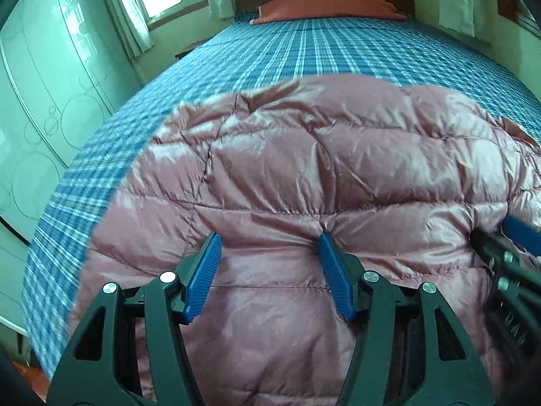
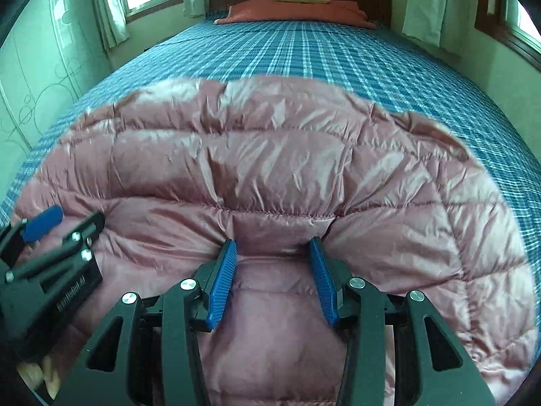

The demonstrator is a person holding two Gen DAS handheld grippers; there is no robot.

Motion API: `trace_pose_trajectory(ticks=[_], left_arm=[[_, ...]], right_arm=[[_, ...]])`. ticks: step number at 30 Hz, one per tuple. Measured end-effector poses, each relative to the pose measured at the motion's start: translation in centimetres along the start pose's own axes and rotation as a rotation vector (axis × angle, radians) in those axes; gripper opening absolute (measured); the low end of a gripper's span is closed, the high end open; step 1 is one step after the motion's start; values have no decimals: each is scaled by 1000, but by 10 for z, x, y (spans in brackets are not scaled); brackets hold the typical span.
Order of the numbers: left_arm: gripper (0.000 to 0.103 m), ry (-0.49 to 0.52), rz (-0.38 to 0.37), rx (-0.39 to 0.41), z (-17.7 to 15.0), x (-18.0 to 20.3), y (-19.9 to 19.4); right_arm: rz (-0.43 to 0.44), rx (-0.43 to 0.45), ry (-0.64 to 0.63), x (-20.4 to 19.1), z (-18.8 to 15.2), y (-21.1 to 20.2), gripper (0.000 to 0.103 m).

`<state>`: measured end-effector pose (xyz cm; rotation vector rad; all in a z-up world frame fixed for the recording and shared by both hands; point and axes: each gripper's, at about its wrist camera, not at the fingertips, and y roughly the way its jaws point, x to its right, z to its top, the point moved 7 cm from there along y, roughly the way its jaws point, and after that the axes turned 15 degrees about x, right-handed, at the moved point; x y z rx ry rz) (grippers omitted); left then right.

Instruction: Fold large clothes

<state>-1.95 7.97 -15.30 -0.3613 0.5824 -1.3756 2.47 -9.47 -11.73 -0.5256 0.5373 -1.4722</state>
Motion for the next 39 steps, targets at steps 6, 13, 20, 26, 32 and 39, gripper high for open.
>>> trace_pose_trajectory(ticks=[6,13,20,26,32,39], left_arm=[[59,-32,10,36,26,-6,0],[60,-13,32,-21,7,-2,24],[60,-11,41,-14,2,2,29],[60,-17,37,-12,1,-2,32],[60,-44,13,-20,2,-6,33],[61,-89,-41,-34,3,-16,22]], right_arm=[[-5,28,-22,-16,26,3,45],[-59,-12,-87,-23,8,29,45],[-84,11,-120,-26,7,24,46],[-91,18,-142,-26,2,28,46],[-84,28,-130,-22,1,33,46],[-73,38,-113,-21,-2,31,46]])
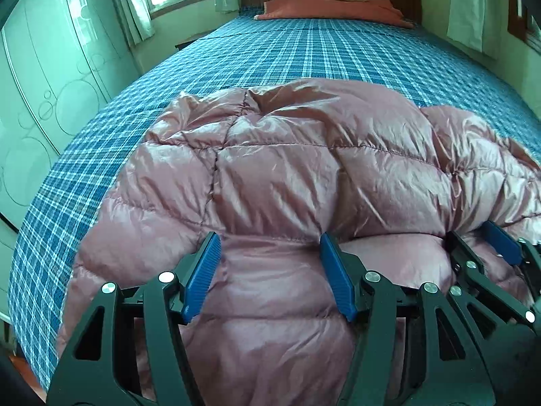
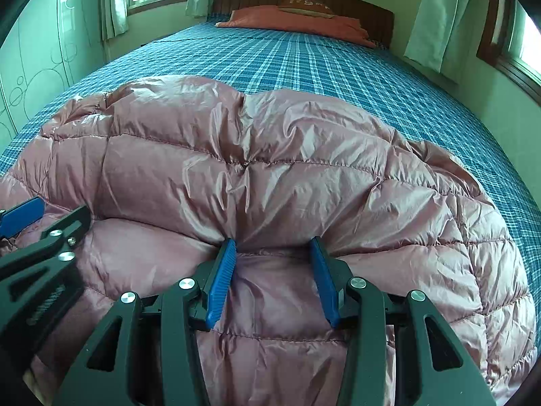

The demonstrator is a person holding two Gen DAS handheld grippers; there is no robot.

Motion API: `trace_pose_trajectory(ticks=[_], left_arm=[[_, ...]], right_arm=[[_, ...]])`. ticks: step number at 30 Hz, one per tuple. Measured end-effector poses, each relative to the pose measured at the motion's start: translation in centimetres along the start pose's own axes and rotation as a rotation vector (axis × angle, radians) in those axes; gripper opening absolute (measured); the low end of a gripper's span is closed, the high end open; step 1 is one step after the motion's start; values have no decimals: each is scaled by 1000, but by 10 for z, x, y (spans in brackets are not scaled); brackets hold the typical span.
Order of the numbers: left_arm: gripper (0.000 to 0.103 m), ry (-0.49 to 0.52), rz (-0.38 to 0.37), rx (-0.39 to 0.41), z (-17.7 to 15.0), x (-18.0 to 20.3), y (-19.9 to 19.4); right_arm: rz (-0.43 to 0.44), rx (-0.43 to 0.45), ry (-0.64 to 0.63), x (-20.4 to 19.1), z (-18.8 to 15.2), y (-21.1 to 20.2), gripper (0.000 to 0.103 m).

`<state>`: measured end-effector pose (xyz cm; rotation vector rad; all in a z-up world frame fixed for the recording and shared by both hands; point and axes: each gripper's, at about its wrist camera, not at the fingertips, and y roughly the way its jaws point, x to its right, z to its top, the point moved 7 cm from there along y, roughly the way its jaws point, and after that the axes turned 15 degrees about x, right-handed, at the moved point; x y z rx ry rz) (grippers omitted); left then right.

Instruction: Fold large clothes

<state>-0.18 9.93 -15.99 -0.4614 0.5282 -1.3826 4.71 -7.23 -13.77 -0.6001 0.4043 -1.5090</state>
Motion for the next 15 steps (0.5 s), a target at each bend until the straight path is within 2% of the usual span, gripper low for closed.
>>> trace_pose_trajectory(ticks=[2,5,7,9,13,15], left_arm=[[61,-36,-17,-5,2,-10,-8],[75,-122,-6,18,9,-41,-24],[78,-191,-3,36,14,-68,-32],[80,-248,-12,20,12,-90,-30],[80,-427,-110,-82,-6,-130,-13],[80,-563,-220,-144,-18,-139,-3]], right_arm=[[4,1,6,0,0,-1,46],[7,2,11,1,-1,-1,46],[7,3,11,1,-1,-2,46],[6,3,11,1,-1,-2,46],[7,6,12,2,1,-1,46],[6,8,12,2,0,-2,46]])
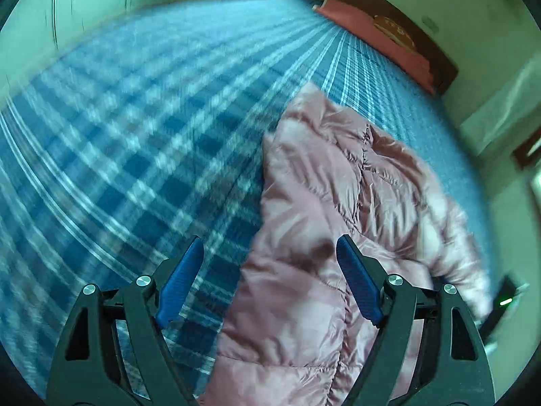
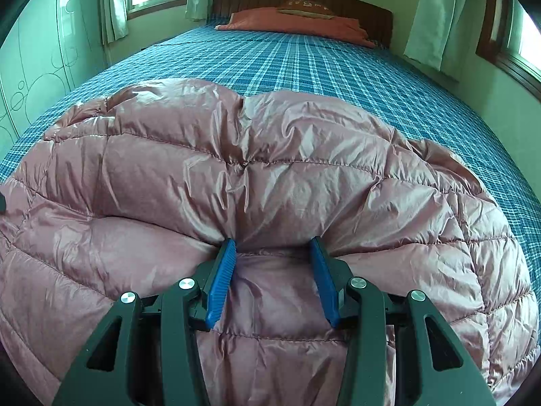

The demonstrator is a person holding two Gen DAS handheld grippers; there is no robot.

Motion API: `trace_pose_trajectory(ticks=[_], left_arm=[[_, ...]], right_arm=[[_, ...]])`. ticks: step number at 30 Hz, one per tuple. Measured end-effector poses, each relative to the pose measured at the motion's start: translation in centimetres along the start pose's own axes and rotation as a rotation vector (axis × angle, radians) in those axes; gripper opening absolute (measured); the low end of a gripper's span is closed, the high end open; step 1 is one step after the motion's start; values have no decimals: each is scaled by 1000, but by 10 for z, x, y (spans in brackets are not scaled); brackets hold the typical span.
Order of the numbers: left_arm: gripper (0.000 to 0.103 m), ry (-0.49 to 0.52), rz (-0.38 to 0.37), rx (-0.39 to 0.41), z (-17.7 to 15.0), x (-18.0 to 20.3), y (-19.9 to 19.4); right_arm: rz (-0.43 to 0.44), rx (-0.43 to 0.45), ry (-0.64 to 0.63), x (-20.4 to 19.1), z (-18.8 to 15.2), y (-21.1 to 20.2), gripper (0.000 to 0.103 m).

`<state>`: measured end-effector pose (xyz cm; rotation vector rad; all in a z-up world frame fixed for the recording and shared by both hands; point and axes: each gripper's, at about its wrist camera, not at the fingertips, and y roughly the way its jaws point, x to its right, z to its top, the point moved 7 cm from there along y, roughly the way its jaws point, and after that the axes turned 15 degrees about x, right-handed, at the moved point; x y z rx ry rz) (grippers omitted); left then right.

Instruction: Fold large clothes

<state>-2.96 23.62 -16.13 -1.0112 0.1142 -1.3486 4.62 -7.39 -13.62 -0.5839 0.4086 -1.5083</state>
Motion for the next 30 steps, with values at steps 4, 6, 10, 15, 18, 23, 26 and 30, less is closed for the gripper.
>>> trace_pose_trajectory(ticks=[4,6,10,15,18,23,26,30], left_arm=[[80,-142,-121,-88,-11,-4,15],[80,-151,-137,-101,-16,0,21],[76,-84,-124,-92,-16,15,32],[54,-78,-171,-129,-22,28,46],[53,-22,-159,-112,-22,35,47],[21,-42,-214,-84,-16,49,30],[19,-20,-234,-45,-6,61,14],[19,31,-273,2,6,95,-14]], right_arm=[[-3,1,-3,-1,0,0,46],[-3,1,-3,-1,0,0,46],[-9,3,-9,-2,0,-1,46],[-15,5,-13,-4,1,-2,46],[-16,6,-16,-4,0,-2,46],[-14,4,-12,-5,0,-2,46],[-7,0,-2,-4,1,-2,46],[14,-12,20,2,7,-5,46]])
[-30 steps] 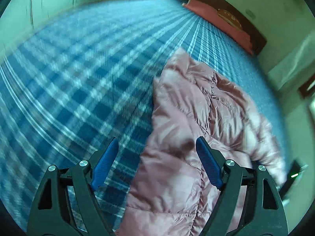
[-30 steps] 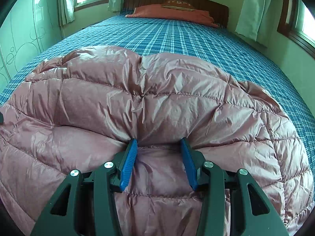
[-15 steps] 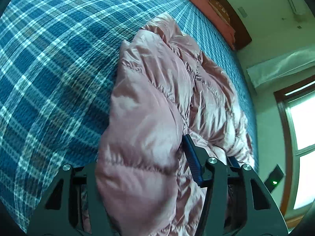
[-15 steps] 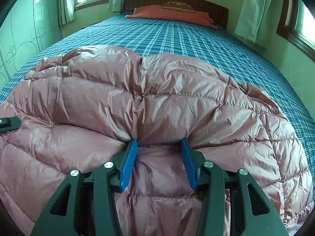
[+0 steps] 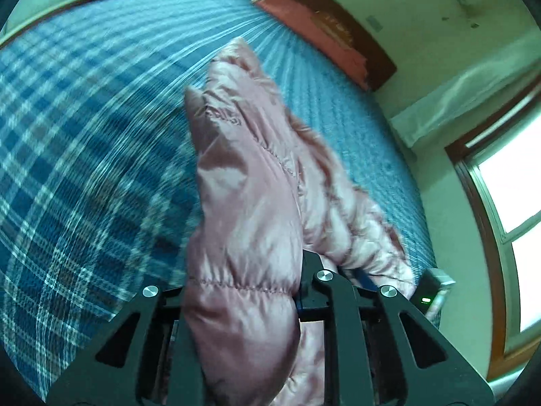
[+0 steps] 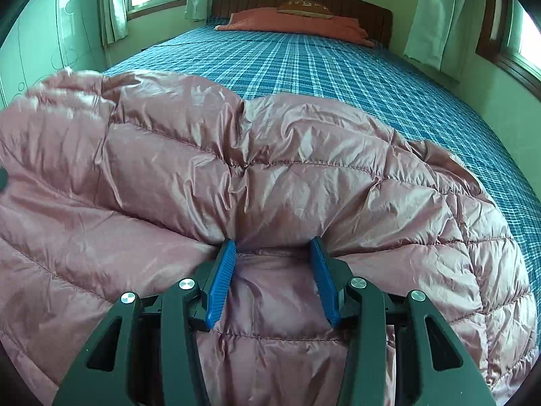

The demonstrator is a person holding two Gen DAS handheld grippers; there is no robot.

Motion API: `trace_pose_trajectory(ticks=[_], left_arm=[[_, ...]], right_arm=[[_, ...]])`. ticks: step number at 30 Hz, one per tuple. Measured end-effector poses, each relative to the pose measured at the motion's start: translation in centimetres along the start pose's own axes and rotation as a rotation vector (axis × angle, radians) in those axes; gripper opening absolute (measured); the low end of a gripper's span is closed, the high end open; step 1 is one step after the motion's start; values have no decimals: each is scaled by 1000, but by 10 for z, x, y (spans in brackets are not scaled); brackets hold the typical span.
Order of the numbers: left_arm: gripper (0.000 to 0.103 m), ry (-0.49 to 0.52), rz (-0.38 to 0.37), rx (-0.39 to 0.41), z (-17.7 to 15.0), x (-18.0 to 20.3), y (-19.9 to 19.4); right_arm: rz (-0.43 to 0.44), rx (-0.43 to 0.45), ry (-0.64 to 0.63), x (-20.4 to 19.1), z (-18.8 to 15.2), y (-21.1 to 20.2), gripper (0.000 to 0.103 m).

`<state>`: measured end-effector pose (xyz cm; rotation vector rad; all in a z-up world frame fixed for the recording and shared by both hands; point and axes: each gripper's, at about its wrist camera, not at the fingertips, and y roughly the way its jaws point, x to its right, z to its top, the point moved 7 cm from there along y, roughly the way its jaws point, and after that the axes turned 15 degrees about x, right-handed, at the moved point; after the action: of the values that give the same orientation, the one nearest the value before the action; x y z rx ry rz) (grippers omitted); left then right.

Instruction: Fold large clothes

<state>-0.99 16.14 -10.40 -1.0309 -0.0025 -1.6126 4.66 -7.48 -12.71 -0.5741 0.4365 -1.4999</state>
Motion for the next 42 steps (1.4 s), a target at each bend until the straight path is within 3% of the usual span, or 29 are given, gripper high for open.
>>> trace_pose_trajectory(ticks=[5,10,13,19,25,30,42], left_arm=[[19,109,-35,30,5,66,-14],[19,226,-39,42,-5,132,-16],[19,317,-37,31,-21,178,-6],[19,413,-20,-22,-67,235,30],[19,460,21,-142,-133,247,86],[19,494,54,-192,-178,252,116],[20,590,53,-142,-208,244,145]], right_arm=[[19,24,66,31,10,-27,46],[-20,58,103,87,8,-59,46],[-73,58,128,134,-1,-73,46],[-149,32,179,203,-23,-86,46],[-184,-9,208,242,-49,-87,46],[-202,-30,235,259,-54,-79,46],[-190,-77,265,261,-73,-54,46]])
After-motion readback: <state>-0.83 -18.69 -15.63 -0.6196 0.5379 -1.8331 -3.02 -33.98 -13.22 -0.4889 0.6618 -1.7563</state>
